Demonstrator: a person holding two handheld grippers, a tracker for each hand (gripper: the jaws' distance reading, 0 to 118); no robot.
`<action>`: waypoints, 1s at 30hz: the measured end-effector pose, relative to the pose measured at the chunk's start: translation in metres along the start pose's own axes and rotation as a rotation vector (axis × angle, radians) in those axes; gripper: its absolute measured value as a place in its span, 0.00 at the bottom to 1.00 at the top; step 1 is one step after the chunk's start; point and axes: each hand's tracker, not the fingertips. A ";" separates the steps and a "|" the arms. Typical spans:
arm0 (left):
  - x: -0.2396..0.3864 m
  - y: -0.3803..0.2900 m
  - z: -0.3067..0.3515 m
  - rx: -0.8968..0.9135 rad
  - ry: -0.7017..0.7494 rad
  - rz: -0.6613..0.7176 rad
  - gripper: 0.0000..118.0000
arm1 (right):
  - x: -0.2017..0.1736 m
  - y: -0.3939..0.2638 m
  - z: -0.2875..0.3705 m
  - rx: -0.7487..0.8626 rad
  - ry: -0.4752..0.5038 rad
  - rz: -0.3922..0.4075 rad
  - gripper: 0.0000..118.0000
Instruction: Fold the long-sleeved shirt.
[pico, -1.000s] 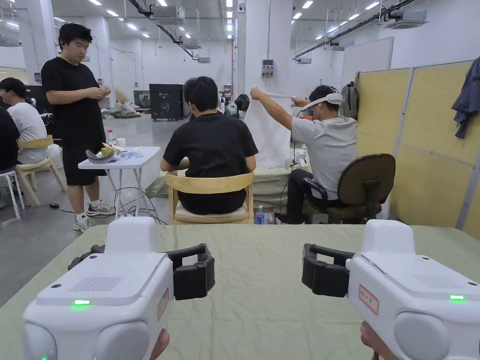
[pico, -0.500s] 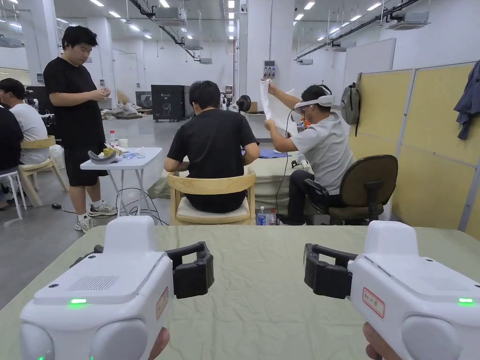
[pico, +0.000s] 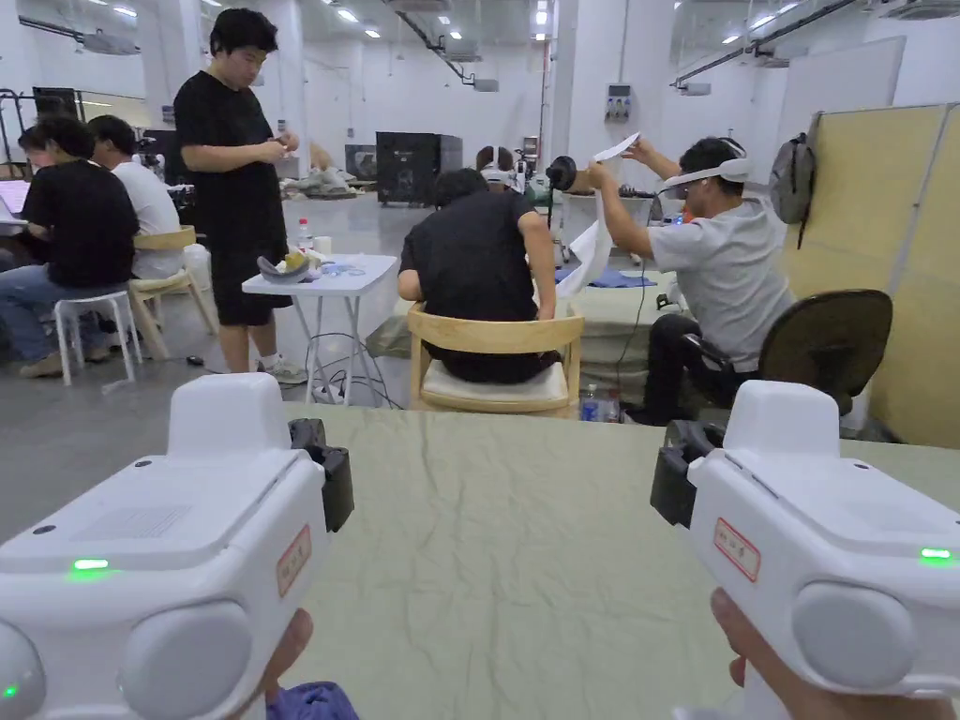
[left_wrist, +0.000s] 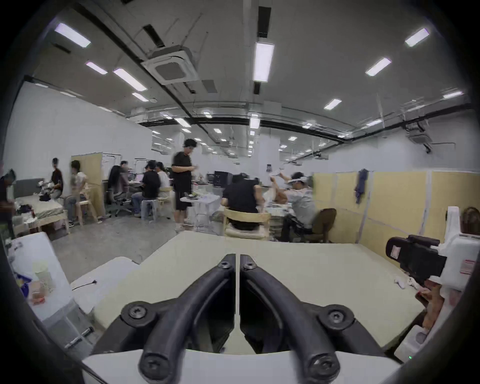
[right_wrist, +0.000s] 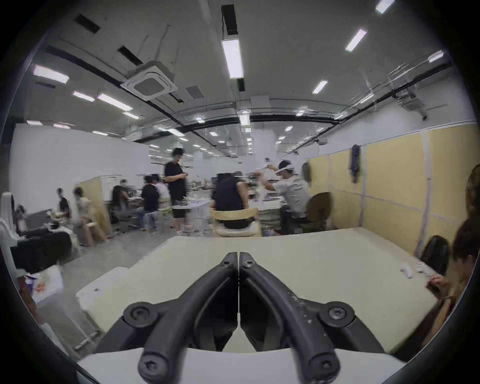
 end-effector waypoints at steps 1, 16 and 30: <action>-0.020 0.001 0.006 0.004 0.062 0.007 0.02 | -0.025 0.001 -0.007 0.001 0.083 0.004 0.02; -0.177 -0.058 -0.017 -0.231 0.374 0.073 0.02 | -0.189 -0.049 -0.055 -0.129 0.629 0.071 0.03; -0.152 -0.295 -0.266 -0.791 0.168 0.134 0.87 | -0.016 -0.170 -0.107 -0.520 0.281 -0.041 0.03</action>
